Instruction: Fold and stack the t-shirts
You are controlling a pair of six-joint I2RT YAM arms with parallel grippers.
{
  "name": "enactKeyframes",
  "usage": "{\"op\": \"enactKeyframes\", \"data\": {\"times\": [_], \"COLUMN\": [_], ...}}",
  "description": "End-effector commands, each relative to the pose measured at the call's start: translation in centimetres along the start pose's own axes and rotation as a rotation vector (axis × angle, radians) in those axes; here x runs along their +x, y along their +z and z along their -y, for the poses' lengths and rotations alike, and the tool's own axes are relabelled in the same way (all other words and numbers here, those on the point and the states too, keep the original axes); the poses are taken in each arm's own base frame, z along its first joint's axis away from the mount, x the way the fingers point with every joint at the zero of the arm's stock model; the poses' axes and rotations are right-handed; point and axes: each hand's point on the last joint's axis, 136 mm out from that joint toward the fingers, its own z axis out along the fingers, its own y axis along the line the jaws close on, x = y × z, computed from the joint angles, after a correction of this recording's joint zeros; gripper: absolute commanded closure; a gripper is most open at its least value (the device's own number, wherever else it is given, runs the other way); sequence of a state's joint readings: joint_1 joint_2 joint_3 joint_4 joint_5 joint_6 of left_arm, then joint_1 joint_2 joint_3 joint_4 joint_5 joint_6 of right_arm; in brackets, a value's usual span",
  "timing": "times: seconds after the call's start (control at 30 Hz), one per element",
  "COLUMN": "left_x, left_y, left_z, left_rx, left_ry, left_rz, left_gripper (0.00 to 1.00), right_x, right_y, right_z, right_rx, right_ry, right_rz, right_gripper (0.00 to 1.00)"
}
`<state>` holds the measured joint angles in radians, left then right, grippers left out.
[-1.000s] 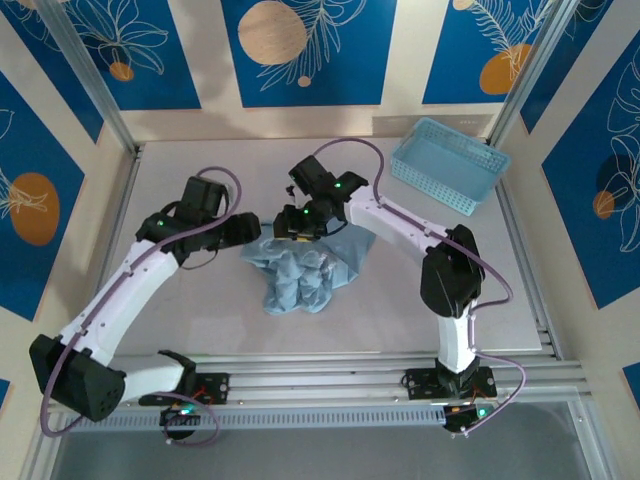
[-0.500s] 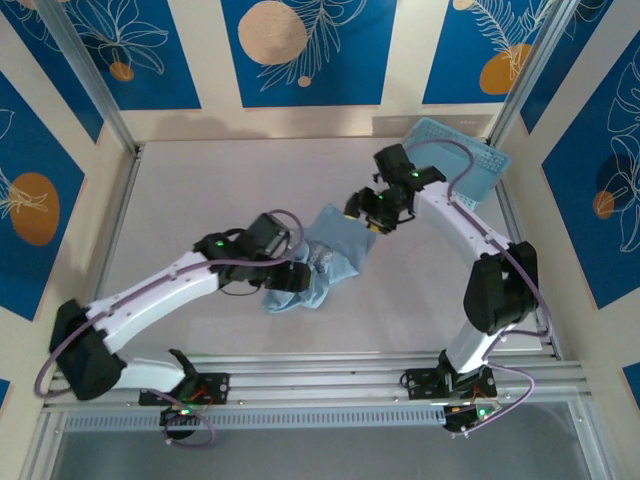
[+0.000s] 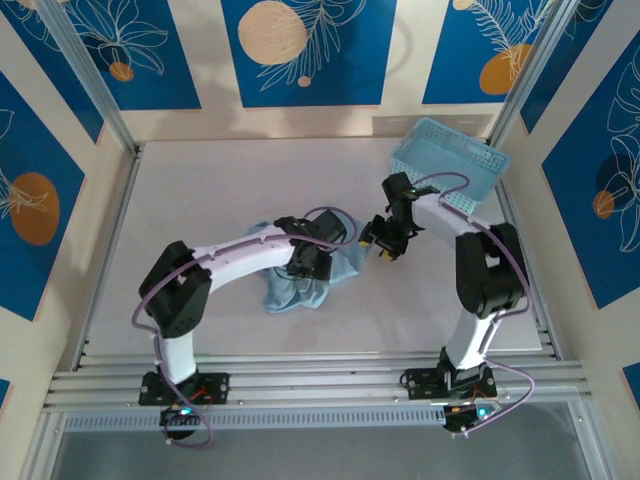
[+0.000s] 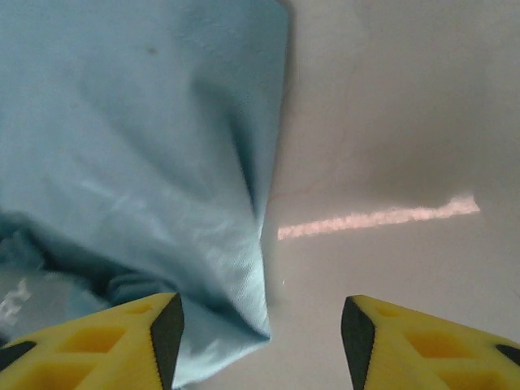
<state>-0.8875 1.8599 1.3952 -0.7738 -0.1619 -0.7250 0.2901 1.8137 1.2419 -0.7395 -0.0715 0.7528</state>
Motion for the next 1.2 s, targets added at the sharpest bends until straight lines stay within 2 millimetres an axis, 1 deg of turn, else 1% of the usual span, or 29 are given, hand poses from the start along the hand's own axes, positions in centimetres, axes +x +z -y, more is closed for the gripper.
{"op": "enactKeyframes", "data": {"times": [0.0, 0.1, 0.13, 0.17, 0.23, 0.27, 0.3, 0.37, 0.47, 0.57, 0.7, 0.8, 0.87, 0.93, 1.0, 1.03, 1.1, 1.17], "left_x": [-0.6, -1.2, -1.4, -1.7, -2.5, -2.9, -3.2, -3.8, -4.8, -6.2, -8.6, -10.1, -10.8, -11.0, -10.9, -10.8, -10.2, -9.5], "left_y": [0.6, 0.1, -0.3, -0.8, -2.6, -3.7, -4.8, -7.2, -10.9, -14.9, -20.5, -24.9, -27.6, -29.8, -31.2, -31.5, -31.9, -31.6], "left_z": [-1.9, -2.9, -3.2, -3.7, -4.6, -5.1, -5.8, -7.0, -8.9, -11.5, -15.0, -16.9, -17.7, -18.3, -18.4, -18.4, -18.0, -17.5], "left_rx": [-0.073, -0.085, -0.086, -0.088, -0.082, -0.077, -0.072, -0.049, 0.002, 0.052, 0.127, 0.168, 0.183, 0.19, 0.199, 0.206, 0.242, 0.283], "left_ry": [-0.008, -0.02, -0.027, -0.038, -0.064, -0.078, -0.098, -0.135, -0.205, -0.283, -0.385, -0.422, -0.428, -0.426, -0.423, -0.419, -0.421, -0.428], "left_rz": [0.011, 0.026, 0.035, 0.048, 0.098, 0.121, 0.144, 0.189, 0.268, 0.368, 0.523, 0.639, 0.711, 0.766, 0.802, 0.806, 0.811, 0.8], "left_gripper": [0.69, 0.89, 0.97, 1.0, 1.0, 1.0, 1.0, 1.0, 1.0, 1.0, 1.0, 1.0, 1.0, 1.0, 1.0, 1.0, 1.0, 1.0], "right_x": [-0.5, -0.7, -0.9, -1.0, -1.1, -1.3, -1.5, -1.8, -2.3, -2.8, -3.5, -4.0, -4.3, -4.3, -4.2, -4.0, -3.9, -4.0], "right_y": [1.4, 2.7, 2.9, 3.1, 3.2, 2.9, 2.3, 0.7, -3.1, -7.7, -13.8, -18.1, -20.5, -22.0, -22.7, -22.7, -22.4, -22.5], "right_z": [-1.4, -1.9, -2.0, -2.1, -2.2, -2.3, -2.5, -3.3, -5.0, -6.8, -9.3, -10.8, -11.3, -11.7, -11.6, -11.4, -10.2, -9.0], "right_rx": [-0.031, -0.025, -0.022, -0.02, -0.02, -0.023, -0.033, -0.067, -0.125, -0.183, -0.251, -0.3, -0.317, -0.33, -0.316, -0.305, -0.271, -0.245], "right_ry": [0.002, 0.005, 0.009, 0.013, 0.026, 0.03, 0.031, 0.02, -0.015, -0.056, -0.118, -0.159, -0.173, -0.19, -0.203, -0.204, -0.181, -0.146], "right_rz": [-0.034, -0.055, -0.056, -0.056, -0.051, -0.039, -0.021, 0.025, 0.115, 0.2, 0.297, 0.373, 0.413, 0.427, 0.433, 0.43, 0.428, 0.431], "right_gripper": [0.47, 0.53, 0.6, 0.68, 0.9, 0.98, 1.0, 1.0, 1.0, 1.0, 1.0, 1.0, 1.0, 1.0, 1.0, 1.0, 1.0, 1.0]}}
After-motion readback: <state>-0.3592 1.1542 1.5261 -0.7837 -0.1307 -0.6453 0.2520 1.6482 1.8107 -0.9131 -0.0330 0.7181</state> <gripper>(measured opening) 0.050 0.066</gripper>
